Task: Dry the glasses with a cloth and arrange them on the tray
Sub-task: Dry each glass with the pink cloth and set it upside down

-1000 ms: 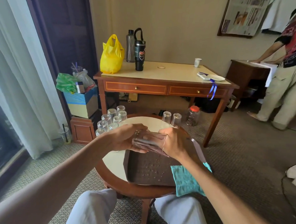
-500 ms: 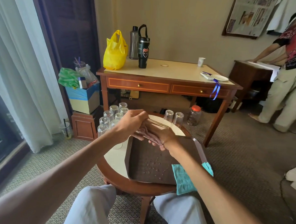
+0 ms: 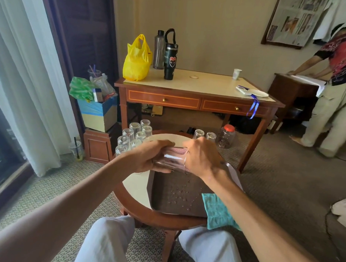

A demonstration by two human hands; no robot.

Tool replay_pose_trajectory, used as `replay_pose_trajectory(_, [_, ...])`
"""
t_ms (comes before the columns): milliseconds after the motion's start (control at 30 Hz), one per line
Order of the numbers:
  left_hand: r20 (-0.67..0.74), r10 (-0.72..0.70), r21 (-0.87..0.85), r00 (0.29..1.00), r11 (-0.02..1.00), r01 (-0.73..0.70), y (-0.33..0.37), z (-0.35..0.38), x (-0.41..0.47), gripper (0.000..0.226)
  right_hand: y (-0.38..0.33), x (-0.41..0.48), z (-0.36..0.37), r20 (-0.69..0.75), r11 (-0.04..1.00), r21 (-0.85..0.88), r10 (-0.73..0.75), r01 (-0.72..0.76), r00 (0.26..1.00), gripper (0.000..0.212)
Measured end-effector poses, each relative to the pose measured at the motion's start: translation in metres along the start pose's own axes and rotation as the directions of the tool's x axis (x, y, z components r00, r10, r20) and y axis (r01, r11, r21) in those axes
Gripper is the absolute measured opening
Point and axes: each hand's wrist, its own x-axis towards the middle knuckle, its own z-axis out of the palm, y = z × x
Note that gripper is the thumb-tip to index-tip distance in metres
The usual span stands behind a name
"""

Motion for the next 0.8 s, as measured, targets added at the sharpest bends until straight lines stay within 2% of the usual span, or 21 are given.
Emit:
replay_pose_trajectory(67, [-0.094,0.082,0.037,0.992,0.996,-0.079,0.001,0.001,0.002,0.024,0.014,-0.002,0.026,0.167,0.967,-0.035,0.253,-0.251,0.953,0.025])
replay_pose_trajectory(100, [-0.133,0.159,0.076,0.978,0.986,-0.150,0.003,0.001,0.002,0.020,0.020,-0.003,0.040,0.275,0.924,-0.025,0.373,-0.381,0.886,0.022])
replay_pose_trajectory(133, [-0.157,0.259,0.144,0.953,0.961,-0.238,0.004,0.002,0.002,0.019,0.022,-0.005,0.049,0.405,0.855,0.035,0.461,-0.517,0.790,0.018])
replay_pose_trajectory(167, [-0.170,0.374,0.244,0.912,0.912,-0.329,0.004,0.002,0.003,0.021,0.022,-0.006,0.055,0.560,0.735,0.162,0.481,-0.658,0.675,0.020])
replay_pose_trajectory(200, [-0.169,0.485,0.349,0.858,0.844,-0.408,0.003,0.002,0.002,0.024,0.020,-0.004,0.056,0.691,0.538,0.296,0.450,-0.790,0.565,0.033])
replay_pose_trajectory(233, [-0.159,0.580,0.440,0.799,0.766,-0.468,0.002,0.001,0.002,0.027,0.018,-0.004,0.056,0.792,0.344,0.351,0.387,-0.871,0.472,0.045])
replay_pose_trajectory(267, [-0.145,0.641,0.503,0.754,0.704,-0.501,0.001,0.000,0.001,0.028,0.017,-0.004,0.055,0.855,0.216,0.356,0.318,-0.909,0.410,0.052])
replay_pose_trajectory(300, [-0.130,0.665,0.536,0.735,0.671,-0.513,0.001,-0.001,0.001,0.028,0.014,-0.004,0.050,0.887,0.156,0.344,0.269,-0.926,0.375,0.055])
replay_pose_trajectory(333, [-0.117,0.649,0.530,0.752,0.681,-0.506,0.000,-0.005,0.001,0.026,0.014,-0.004,0.050,0.894,0.166,0.322,0.272,-0.932,0.357,0.054])
replay_pose_trajectory(367, [-0.101,0.582,0.463,0.807,0.745,-0.480,0.000,-0.008,0.001,0.024,0.013,-0.003,0.050,0.867,0.237,0.317,0.321,-0.918,0.382,0.051])
replay_pose_trajectory(400, [-0.067,0.462,0.316,0.884,0.850,-0.421,0.001,-0.012,0.001,0.022,0.012,-0.002,0.048,0.785,0.407,0.310,0.401,-0.859,0.472,0.046])
replay_pose_trajectory(433, [0.000,0.319,0.119,0.948,0.941,-0.317,0.000,-0.015,0.000,0.025,0.013,0.000,0.047,0.638,0.649,0.253,0.445,-0.718,0.628,0.039])
replay_pose_trajectory(467, [0.077,0.199,-0.059,0.977,0.979,-0.194,0.000,-0.019,-0.001,0.031,0.015,0.002,0.045,0.446,0.855,0.127,0.403,-0.503,0.799,0.033])
replay_pose_trajectory(500, [0.127,0.124,-0.171,0.984,0.980,-0.101,-0.001,-0.022,-0.001,0.036,0.012,0.005,0.039,0.249,0.955,-0.010,0.288,-0.295,0.925,0.031])
replay_pose_trajectory(533, [0.146,0.084,-0.219,0.986,0.974,-0.051,-0.001,-0.024,0.000,0.038,0.005,0.009,0.027,0.081,0.985,-0.096,0.150,-0.142,0.985,0.032])
replay_pose_trajectory(600, [0.124,0.046,-0.190,0.991,0.982,-0.022,0.000,-0.023,0.004,0.034,-0.009,0.014,0.007,-0.073,0.991,-0.132,-0.026,0.016,0.997,0.037])
replay_pose_trajectory(667, [0.066,0.016,-0.124,0.998,0.992,-0.008,0.004,-0.017,0.004,0.030,-0.003,0.015,0.009,-0.085,0.991,-0.135,-0.032,0.020,0.996,0.033])
replay_pose_trajectory(733, [-0.024,0.039,-0.057,0.999,0.998,-0.040,0.008,-0.012,0.005,0.028,0.009,0.011,0.023,0.010,0.989,-0.125,0.076,-0.074,0.997,0.028])
replay_pose_trajectory(800, [-0.127,0.154,0.043,0.980,0.988,-0.150,0.011,-0.006,0.005,0.021,0.016,0.002,0.039,0.029,0.970,0.018,0.240,-0.241,0.970,0.028])
